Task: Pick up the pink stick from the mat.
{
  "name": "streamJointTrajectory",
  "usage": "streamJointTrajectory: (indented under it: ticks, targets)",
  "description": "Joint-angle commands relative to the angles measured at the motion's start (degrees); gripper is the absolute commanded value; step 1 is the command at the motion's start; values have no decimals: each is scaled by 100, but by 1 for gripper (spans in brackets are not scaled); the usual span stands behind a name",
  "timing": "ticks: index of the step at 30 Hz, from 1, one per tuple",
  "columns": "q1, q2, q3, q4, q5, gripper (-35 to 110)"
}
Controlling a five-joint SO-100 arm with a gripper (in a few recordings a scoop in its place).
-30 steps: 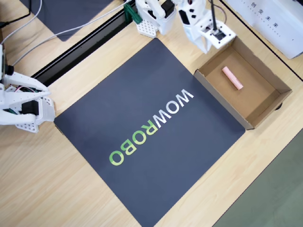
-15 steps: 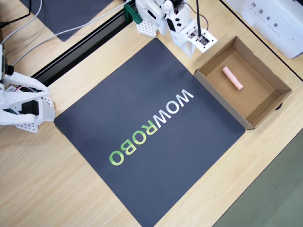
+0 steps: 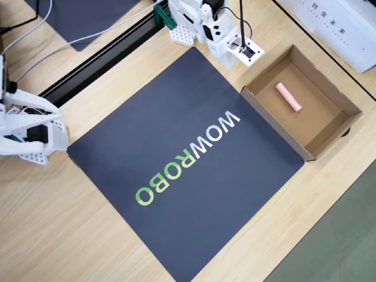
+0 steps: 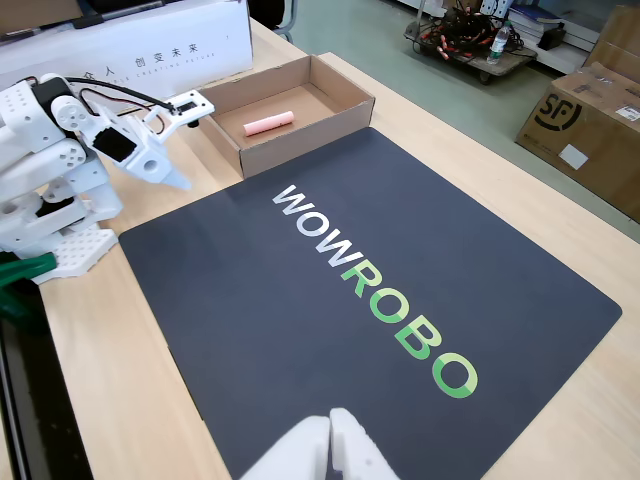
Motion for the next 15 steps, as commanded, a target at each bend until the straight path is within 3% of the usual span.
streamJointTrajectory:
  ticks: [1,15]
  targets:
    - [-97,105,35,334,-220,0]
    - [-149,105,35,378,-211,0]
